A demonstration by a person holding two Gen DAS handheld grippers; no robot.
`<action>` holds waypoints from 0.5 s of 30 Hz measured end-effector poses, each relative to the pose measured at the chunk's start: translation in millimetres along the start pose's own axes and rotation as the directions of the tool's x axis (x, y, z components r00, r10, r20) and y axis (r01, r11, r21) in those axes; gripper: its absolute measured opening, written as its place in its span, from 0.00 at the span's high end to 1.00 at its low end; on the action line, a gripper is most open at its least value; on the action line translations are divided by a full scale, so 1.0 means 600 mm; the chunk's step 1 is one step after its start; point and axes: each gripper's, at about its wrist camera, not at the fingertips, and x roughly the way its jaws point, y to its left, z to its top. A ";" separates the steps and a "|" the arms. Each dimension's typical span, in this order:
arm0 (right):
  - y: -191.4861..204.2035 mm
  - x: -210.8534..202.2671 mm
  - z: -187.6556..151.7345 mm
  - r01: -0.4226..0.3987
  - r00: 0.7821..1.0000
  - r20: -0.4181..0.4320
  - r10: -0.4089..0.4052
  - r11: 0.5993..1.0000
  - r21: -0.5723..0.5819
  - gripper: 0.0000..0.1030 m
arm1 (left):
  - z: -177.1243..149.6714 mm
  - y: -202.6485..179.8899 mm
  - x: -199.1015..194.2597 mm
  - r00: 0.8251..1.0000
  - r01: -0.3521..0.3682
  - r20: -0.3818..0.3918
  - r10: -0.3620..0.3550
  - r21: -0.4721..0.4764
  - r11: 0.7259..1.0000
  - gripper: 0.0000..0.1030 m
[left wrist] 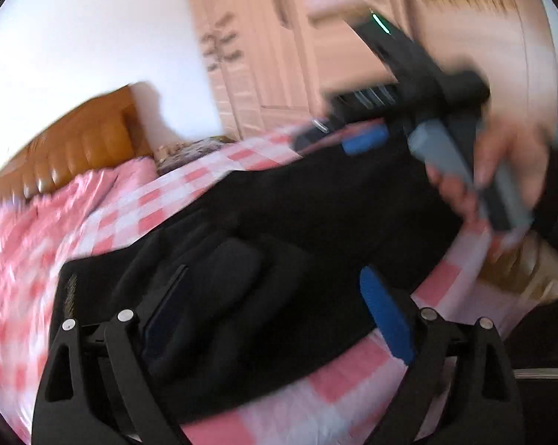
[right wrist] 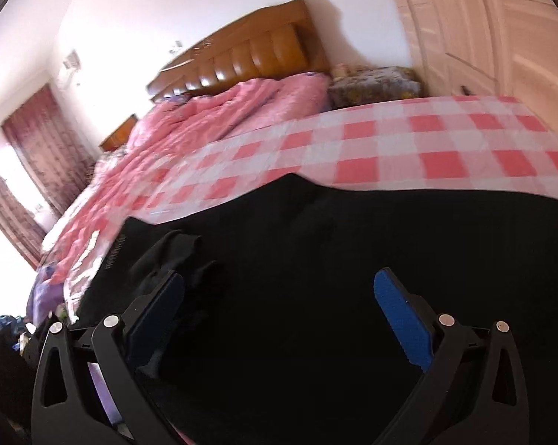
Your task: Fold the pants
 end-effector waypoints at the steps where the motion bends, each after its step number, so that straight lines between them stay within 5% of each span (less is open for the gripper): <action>1: 0.013 0.001 -0.005 -0.047 0.999 -0.002 0.047 0.999 -0.015 0.04 | -0.005 0.029 -0.014 1.000 -0.010 0.008 0.011 -0.065 0.998 0.12; 4: 0.057 0.008 -0.020 -0.220 0.975 -0.038 0.218 0.974 -0.056 0.04 | -0.027 0.124 -0.042 0.986 -0.165 -0.018 0.165 -0.224 0.961 0.13; 8: 0.134 0.021 -0.046 -0.407 0.911 -0.110 0.396 0.907 -0.104 0.05 | -0.048 0.180 -0.048 0.957 -0.289 -0.097 0.275 -0.196 0.937 0.13; 11: 0.177 0.032 -0.070 -0.435 0.896 -0.173 0.409 0.886 -0.159 0.10 | -0.062 0.190 -0.032 0.946 -0.307 -0.150 0.287 -0.140 0.941 0.13; 15: 0.166 0.052 -0.097 -0.380 0.910 -0.230 0.346 0.917 -0.124 0.16 | -0.088 0.168 -0.012 0.947 -0.292 -0.171 0.271 -0.112 0.950 0.12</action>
